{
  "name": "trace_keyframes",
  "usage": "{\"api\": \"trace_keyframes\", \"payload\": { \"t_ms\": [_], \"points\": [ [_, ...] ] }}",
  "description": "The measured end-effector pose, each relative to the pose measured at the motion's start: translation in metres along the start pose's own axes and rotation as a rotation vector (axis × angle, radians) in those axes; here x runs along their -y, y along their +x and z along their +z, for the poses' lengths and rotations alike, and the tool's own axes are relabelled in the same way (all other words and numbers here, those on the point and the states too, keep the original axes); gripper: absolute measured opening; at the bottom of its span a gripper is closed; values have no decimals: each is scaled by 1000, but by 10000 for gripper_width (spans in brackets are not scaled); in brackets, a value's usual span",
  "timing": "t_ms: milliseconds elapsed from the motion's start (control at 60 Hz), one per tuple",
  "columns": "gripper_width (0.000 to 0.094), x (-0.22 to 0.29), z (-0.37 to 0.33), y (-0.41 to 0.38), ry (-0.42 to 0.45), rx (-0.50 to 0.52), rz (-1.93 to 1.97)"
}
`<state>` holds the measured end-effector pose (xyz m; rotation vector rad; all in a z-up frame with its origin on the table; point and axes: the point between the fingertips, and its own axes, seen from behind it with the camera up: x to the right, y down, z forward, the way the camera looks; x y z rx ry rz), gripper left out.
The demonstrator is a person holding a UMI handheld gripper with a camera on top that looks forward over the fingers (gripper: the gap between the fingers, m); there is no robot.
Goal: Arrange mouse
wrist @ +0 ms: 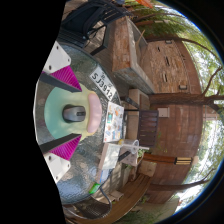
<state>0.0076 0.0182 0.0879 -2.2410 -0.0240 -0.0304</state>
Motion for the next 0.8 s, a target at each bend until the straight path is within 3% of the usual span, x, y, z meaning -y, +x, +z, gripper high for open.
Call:
{"api": "trace_keyframes", "payload": {
  "t_ms": [200, 400, 800],
  "points": [
    [855, 3, -129, -21, 33, -69, 34],
    [853, -29, -221, -42, 33, -128, 37],
    [853, -52, -280, -72, 40, -143, 25]
  ]
}}
